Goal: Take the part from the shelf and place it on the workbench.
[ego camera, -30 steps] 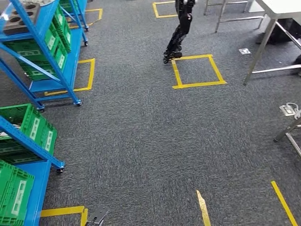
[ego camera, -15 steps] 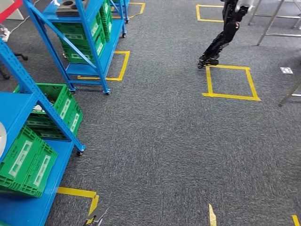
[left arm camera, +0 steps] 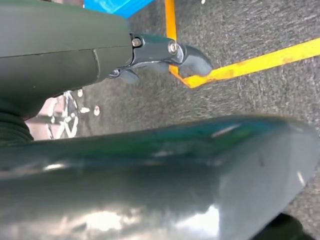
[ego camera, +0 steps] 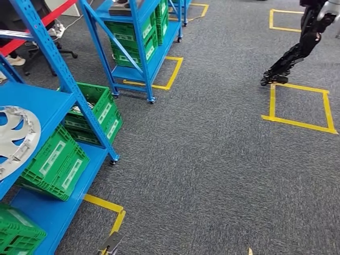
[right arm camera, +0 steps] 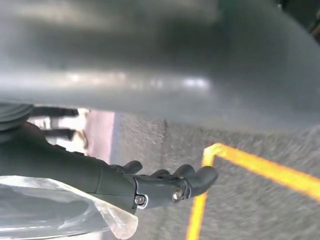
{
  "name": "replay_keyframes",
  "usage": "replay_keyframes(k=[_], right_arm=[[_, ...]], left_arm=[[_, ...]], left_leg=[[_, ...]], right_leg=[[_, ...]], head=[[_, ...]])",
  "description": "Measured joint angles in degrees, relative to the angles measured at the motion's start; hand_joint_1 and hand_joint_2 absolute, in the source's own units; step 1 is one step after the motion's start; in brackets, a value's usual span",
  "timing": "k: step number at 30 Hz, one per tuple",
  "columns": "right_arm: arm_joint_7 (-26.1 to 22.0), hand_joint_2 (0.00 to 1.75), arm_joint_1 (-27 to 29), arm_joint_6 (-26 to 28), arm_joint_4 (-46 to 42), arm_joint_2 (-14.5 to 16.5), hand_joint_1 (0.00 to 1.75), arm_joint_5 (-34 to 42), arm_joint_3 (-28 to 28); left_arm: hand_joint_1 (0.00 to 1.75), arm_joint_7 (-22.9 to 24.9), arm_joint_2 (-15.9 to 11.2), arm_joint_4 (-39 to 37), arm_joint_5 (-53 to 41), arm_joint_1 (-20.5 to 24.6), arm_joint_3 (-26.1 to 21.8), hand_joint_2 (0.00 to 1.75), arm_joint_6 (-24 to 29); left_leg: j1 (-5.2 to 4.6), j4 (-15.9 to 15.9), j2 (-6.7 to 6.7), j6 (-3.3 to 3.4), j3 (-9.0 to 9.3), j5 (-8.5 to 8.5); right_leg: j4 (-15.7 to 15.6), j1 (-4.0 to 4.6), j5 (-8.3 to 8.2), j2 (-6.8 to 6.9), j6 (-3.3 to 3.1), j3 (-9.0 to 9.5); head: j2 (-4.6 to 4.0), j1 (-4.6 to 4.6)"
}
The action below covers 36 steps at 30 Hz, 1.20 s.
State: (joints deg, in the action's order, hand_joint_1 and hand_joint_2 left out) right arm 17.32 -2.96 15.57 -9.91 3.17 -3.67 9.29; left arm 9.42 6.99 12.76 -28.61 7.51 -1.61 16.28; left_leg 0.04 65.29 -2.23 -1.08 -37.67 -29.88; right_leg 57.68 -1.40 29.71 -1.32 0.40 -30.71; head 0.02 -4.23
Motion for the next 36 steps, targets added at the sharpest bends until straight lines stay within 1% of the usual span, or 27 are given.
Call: replay_keyframes(k=[2, 3, 4, 5, 7, 9, 10, 11, 12, 14, 16, 17, 18, 19, 20, 21, 22, 23, 25, 26, 27, 29, 31, 33, 34, 35, 36], right_arm=[[0.0, 0.0, 0.1, 0.0, 0.0, 0.0, 0.0, 0.0, 0.0], [0.0, 0.0, 0.1, 0.0, 0.0, 0.0, 0.0, -0.1, 0.0], [0.0, 0.0, 0.0, 0.0, 0.0, 0.0, 0.0, -0.1, 0.0], [0.0, 0.0, 0.0, 0.0, 0.0, 0.0, 0.0, -0.1, 0.0], [0.0, 0.0, -0.1, 0.0, 0.0, 0.0, 0.0, -0.2, 0.0], [0.0, 0.0, -0.1, 0.0, 0.0, 0.1, 0.0, -0.2, 0.0], [0.0, 0.0, -0.2, 0.0, 0.0, 0.1, 0.0, -0.2, 0.0], [0.0, 0.0, -0.3, 0.0, 0.0, 0.1, 0.0, -0.2, 0.0], [0.0, 0.0, -0.4, 0.0, 0.0, 0.1, 0.0, -0.2, 0.0], [0.0, 0.0, -0.4, 0.0, -0.1, 0.2, 0.0, -0.3, 0.0], [0.0, 0.0, -0.4, 0.0, -0.1, 0.2, 0.0, -0.3, 0.0], [0.0, 0.0, -0.4, 0.0, -0.1, 0.2, 0.0, -0.3, 0.0], [0.1, 0.0, -0.3, 0.0, -0.1, 0.2, 0.0, -0.4, 0.0], [0.1, 0.0, -0.3, 0.0, -0.1, 0.2, 0.0, -0.4, 0.0], [0.2, 0.0, -0.2, 0.0, -0.1, 0.2, 0.0, -0.4, 0.0], [0.2, 0.0, -0.2, 0.0, -0.1, 0.2, 0.0, -0.5, 0.1], [0.2, 0.0, -0.2, 0.0, -0.1, 0.2, 0.0, -0.5, 0.1], [0.2, 0.0, -0.2, 0.0, -0.1, 0.2, 0.0, -0.6, 0.1], [0.2, 0.0, -0.2, 0.0, -0.1, 0.2, 0.0, -0.7, 0.2], [0.3, 0.0, -0.3, 0.0, -0.1, 0.2, 0.0, -0.8, 0.2], [0.4, 0.0, -0.4, 0.0, -0.1, 0.1, 0.0, -0.8, 0.3], [0.4, 0.0, -0.4, 0.0, -0.1, 0.1, 0.0, -0.8, 0.4], [0.4, 0.0, -0.3, 0.0, -0.1, 0.1, 0.0, -0.9, 0.4], [0.4, 0.0, -0.2, 0.0, -0.1, 0.1, 0.0, -0.9, 0.5], [0.5, 0.0, -0.1, 0.0, -0.1, 0.1, 0.0, -0.9, 0.5], [0.5, 0.0, -0.2, 0.0, -0.1, 0.1, 0.0, -0.9, 0.5], [0.5, 0.0, -0.2, 0.0, -0.1, 0.1, 0.0, -0.9, 0.5]], left_arm=[[0.0, 0.0, 0.0, 0.0, 0.0, 0.1, 0.0, 0.0, 0.0], [0.0, 0.0, 0.0, 0.0, 0.0, 0.0, -0.1, 0.0, 0.0], [0.0, 0.0, 0.0, 0.0, 0.0, -0.1, -0.1, 0.0, 0.0], [0.0, 0.0, 0.0, 0.0, 0.0, -0.2, -0.1, 0.0, 0.0], [0.0, 0.0, 0.0, 0.0, 0.0, -0.2, -0.1, 0.0, 0.0], [0.0, 0.0, -0.1, 0.0, 0.0, 0.1, -0.2, 0.0, 0.1], [0.0, 0.0, -0.1, 0.0, 0.0, 0.1, -0.2, 0.0, 0.1], [0.0, 0.0, -0.1, 0.0, 0.0, 0.0, -0.2, 0.0, 0.1], [0.0, 0.0, -0.1, 0.0, 0.0, -0.1, -0.2, 0.0, 0.1], [0.0, 0.0, -0.1, 0.0, 0.1, -0.1, -0.2, 0.0, 0.1], [0.0, 0.0, -0.1, 0.0, 0.1, 0.0, -0.2, 0.0, 0.1], [0.0, 0.0, 0.0, 0.0, 0.1, 0.0, -0.2, 0.0, 0.1], [0.0, 0.0, 0.1, 0.0, 0.1, 0.0, -0.2, 0.0, 0.1], [0.0, 0.1, 0.1, 0.0, 0.1, -0.1, -0.2, 0.0, 0.1], [0.0, 0.1, 0.1, 0.0, 0.1, -0.2, -0.2, 0.0, 0.0], [0.0, 0.1, 0.1, 0.0, 0.1, -0.2, -0.2, 0.0, 0.0], [0.0, 0.2, 0.1, 0.0, 0.1, -0.1, -0.2, 0.0, 0.0], [0.0, 0.2, 0.1, 0.0, 0.1, -0.1, -0.2, 0.0, 0.0], [0.0, 0.2, 0.1, 0.0, 0.0, -0.1, -0.2, 0.0, 0.0], [0.0, 0.2, 0.0, 0.0, 0.0, -0.1, -0.2, 0.0, 0.0], [0.0, 0.2, 0.0, 0.0, 0.0, -0.2, -0.2, 0.0, 0.0], [0.0, 0.2, -0.1, 0.0, 0.0, -0.2, -0.2, 0.0, 0.1], [0.0, 0.2, -0.1, 0.0, -0.1, 0.0, -0.3, 0.0, 0.1], [0.0, 0.2, -0.1, 0.0, -0.1, 0.0, -0.3, 0.0, 0.1], [0.0, 0.2, -0.1, 0.0, -0.1, -0.1, -0.3, 0.0, 0.1], [0.0, 0.2, -0.1, 0.0, -0.1, -0.2, -0.3, 0.0, 0.1], [0.0, 0.2, -0.1, 0.0, -0.1, -0.3, -0.3, 0.0, 0.1]], left_leg=[[0.12, 7.6, 1.48, -0.22, -3.54, -3.19], [0.16, 9.5, 1.68, -0.22, -4.35, -3.47], [0.17, 9.1, 1.82, -0.14, -4.04, -2.61], [0.13, 6.4, 2.15, 0.09, -2.61, -0.83], [-0.48, -1.6, 4.86, 1.06, 1.62, 2.58], [-1.25, -6.2, 7.27, 2.02, 3.83, 3.47], [-1.49, -6.5, 7.37, 2.27, 3.9, 3.17], [-1.41, -6.8, 6.61, 2.49, 3.9, 3.27], [-1.25, -7.1, 5.87, 2.72, 4.08, 3.42], [-0.74, -7.9, 4.32, 3.3, 4.45, 3.85], [-0.47, -8.1, 2.73, 3.63, 4.46, 4.02], [-0.44, -8.1, 1.91, 3.66, 4.44, 4.01], [-0.43, -8.1, 1.05, 3.66, 4.49, 3.99], [-0.39, -8.0, 0.16, 3.62, 4.57, 3.96], [-0.32, -8.0, -0.75, 3.52, 4.69, 3.89], [-0.23, -7.8, -1.63, 3.34, 4.79, 3.77], [-0.22, -7.6, -2.42, 3.07, 4.79, 3.61], [-0.21, -7.3, -3.15, 2.75, 4.63, 3.45], [-0.14, -7.0, -4.39, 2.03, 4.17, 3.43], [-0.05, -7.0, -5.02, 1.7, 3.98, 3.52], [-0.01, -6.9, -4.94, 1.39, 3.88, 3.5], [-0.14, -4.6, -2.38, 0.82, 2.91, 2.16], [-0.12, 2.0, 0.85, 0.34, -0.14, -1.21], [0.1, 8.7, 1.6, 0.09, -3.37, -3.68], [0.16, 9.5, 1.69, 0.09, -3.77, -3.37], [0.17, 7.9, 1.87, 0.21, -2.98, -1.94], [0.1, 4.3, 2.44, 0.48, -1.19, 0.22]], right_leg=[[0.0, 0.26, 0.24, 2.1, -0.29, 0.13], [0.0, 0.34, 0.37, 3.06, -0.35, 0.24], [0.0, 0.41, 0.51, 3.91, -0.35, 0.39], [0.0, 0.48, 0.68, 4.68, -0.32, 0.62], [0.0, 0.73, 1.12, 6.06, -0.06, 1.16], [0.0, 1.03, 1.53, 7.37, 0.49, 1.53], [-0.2, 1.15, 1.66, 8.06, 0.81, 1.73], [-0.4, 1.21, 1.75, 8.77, 1.09, 2.04], [-0.4, 1.18, 2.01, 8.65, 1.37, 2.21], [2.0, 0.99, 3.79, 5.68, 1.86, 1.18], [9.1, 0.73, 7.15, 2.16, 2.14, -2.58], [12.9, 0.7, 8.41, 1.62, 2.26, -4.73], [15.4, 0.68, 8.65, 1.44, 2.36, -6.35], [15.6, 0.66, 7.61, 1.38, 2.43, -6.96], [13.4, 0.6, 5.5, 1.24, 2.49, -6.46], [9.6, 0.44, 2.83, 0.53, 2.56, -5.1], [5.7, 0.26, 0.98, -0.84, 2.58, -3.58], [2.7, 0.07, -0.08, -2.14, 2.45, -2.16], [0.6, 0.03, -0.03, -3.47, 1.79, -0.89], [0.4, 0.06, -0.03, -2.93, 1.31, -0.61], [0.3, 0.07, -0.11, -2.22, 0.89, -0.5], [0.0, 0.02, -0.16, -0.72, 0.11, -0.11], [-0.1, 0.18, 0.06, 1.02, -0.44, 0.18], [-0.1, 0.31, 0.35, 2.87, -0.64, 0.38], [-0.1, 0.34, 0.5, 3.71, -0.64, 0.53], [-0.1, 0.38, 0.67, 4.48, -0.6, 0.74], [-0.1, 0.44, 0.87, 5.21, -0.53, 1.04]], head=[[0.0, -0.12], [0.0, -0.13], [0.0, -0.13], [0.0, -0.14], [0.0, -0.14], [0.0, -0.14], [0.0, -0.17], [0.0, -0.19], [0.0, -0.16], [0.0, 0.05], [0.0, 0.28], [0.0, 0.32], [0.0, 0.32], [0.0, 0.33], [0.0, 0.32], [0.0, 0.32], [0.0, 0.34], [0.0, 0.34], [0.0, 0.32], [0.0, 0.31], [0.0, 0.33], [0.0, 0.02], [0.0, -0.35], [0.0, -0.4], [0.0, -0.39], [0.0, -0.41], [0.0, -0.41]])
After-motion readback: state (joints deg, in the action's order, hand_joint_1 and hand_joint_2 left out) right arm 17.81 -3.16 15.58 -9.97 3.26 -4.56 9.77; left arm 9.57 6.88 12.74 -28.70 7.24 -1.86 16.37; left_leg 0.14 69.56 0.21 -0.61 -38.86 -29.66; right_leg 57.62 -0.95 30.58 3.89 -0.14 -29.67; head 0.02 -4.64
